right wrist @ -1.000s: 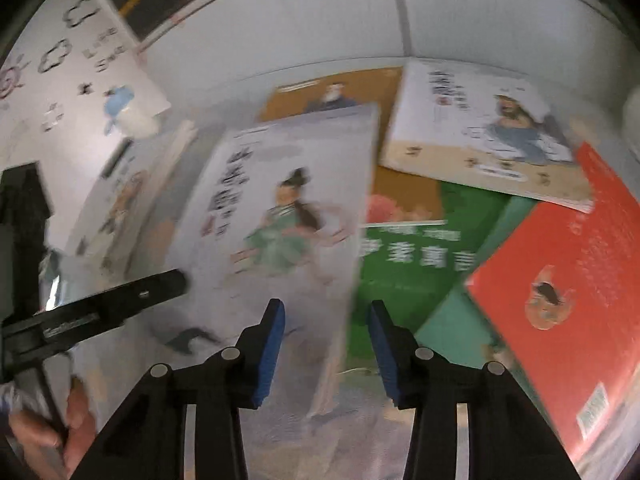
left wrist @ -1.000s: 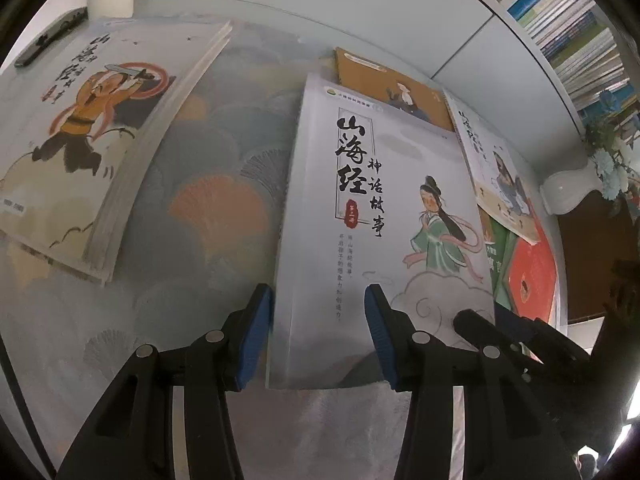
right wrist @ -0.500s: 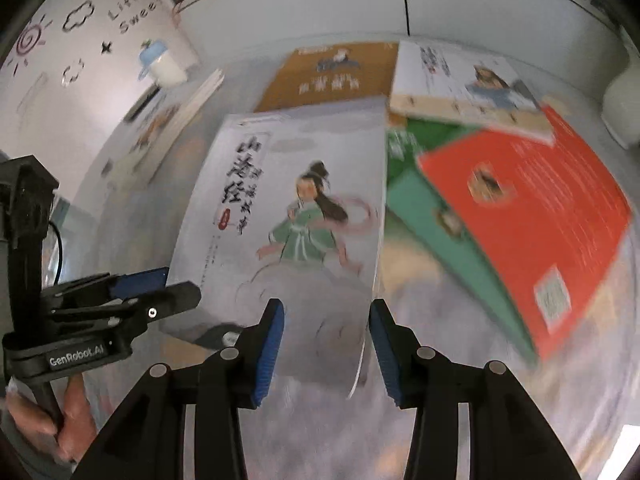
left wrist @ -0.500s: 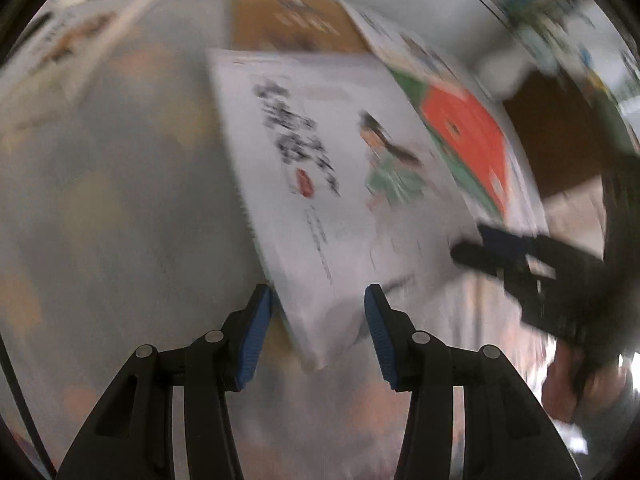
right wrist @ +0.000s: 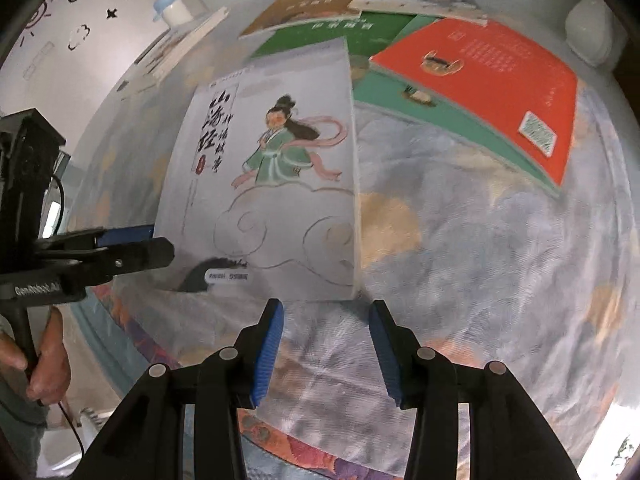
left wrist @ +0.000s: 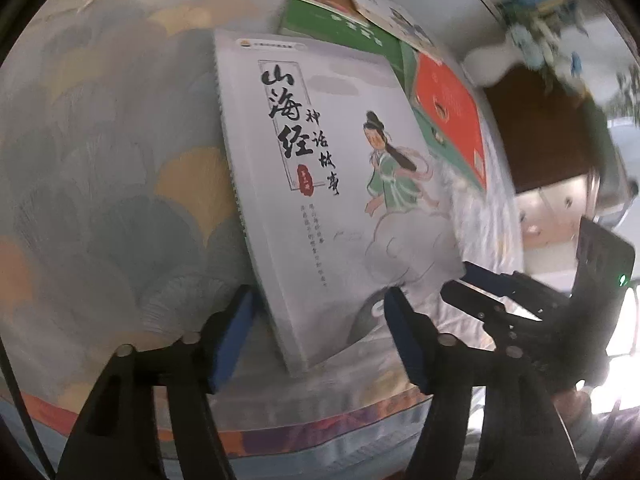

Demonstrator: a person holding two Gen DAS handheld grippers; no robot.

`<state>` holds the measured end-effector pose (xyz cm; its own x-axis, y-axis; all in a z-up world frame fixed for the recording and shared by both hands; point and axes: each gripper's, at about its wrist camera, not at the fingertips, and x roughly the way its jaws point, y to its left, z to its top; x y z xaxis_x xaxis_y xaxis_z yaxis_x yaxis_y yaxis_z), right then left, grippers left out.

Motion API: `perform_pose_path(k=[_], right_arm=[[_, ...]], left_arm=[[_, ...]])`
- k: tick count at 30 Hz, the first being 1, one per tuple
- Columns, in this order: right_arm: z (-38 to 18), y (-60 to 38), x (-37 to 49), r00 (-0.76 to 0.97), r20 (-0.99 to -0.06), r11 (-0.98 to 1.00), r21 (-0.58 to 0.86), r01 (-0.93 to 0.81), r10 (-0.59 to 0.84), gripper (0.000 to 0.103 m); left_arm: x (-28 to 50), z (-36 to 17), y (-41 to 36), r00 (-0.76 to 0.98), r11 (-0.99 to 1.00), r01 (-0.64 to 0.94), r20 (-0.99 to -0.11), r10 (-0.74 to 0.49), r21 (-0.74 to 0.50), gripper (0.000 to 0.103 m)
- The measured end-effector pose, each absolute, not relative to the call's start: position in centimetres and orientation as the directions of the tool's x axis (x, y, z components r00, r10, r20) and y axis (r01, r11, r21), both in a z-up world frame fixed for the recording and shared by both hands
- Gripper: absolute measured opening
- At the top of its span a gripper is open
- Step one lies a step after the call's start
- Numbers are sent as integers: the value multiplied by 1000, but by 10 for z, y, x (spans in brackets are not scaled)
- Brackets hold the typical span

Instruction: Organize books

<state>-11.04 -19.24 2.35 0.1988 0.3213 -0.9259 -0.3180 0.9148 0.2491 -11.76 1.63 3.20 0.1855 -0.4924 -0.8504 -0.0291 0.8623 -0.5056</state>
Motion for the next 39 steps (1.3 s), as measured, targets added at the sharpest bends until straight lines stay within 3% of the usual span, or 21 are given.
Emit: perform_pose_path(k=[3, 7, 10, 14, 17, 25, 35, 39], right_arm=[[27, -191, -105, 260, -905, 913, 247, -324, 337, 44], [30, -178, -93, 266, -880, 883, 281, -376, 393, 41], [34, -168, -99, 287, -874, 868, 248, -430, 392, 41], [28, -176, -99, 255, -859, 860, 328, -390, 443, 41], [19, -183, -99, 242, -841, 856, 398, -331, 484, 41], [12, -210, -86, 239, -848, 876, 420, -238, 472, 41], [13, -187, -85, 237, -845, 861, 401, -314, 480, 43], [11, -194, -85, 226, -836, 850, 424, -312, 500, 43]], left_arm=[[-119, 32, 9, 202, 864, -59, -854, -480, -500, 67], [-126, 36, 4, 253, 893, -83, -876, -411, -443, 50], [-132, 46, 16, 292, 855, -75, -831, -473, -513, 49], [-133, 71, 34, 343, 704, -54, -675, -653, -708, 47], [-127, 67, 34, 343, 717, -71, -692, -636, -694, 47], [-125, 29, 42, 318, 716, -172, -726, -610, -676, 46], [-122, 20, 44, 344, 710, -196, -725, -596, -677, 46], [-127, 53, 42, 428, 604, -126, -592, -683, -787, 45]])
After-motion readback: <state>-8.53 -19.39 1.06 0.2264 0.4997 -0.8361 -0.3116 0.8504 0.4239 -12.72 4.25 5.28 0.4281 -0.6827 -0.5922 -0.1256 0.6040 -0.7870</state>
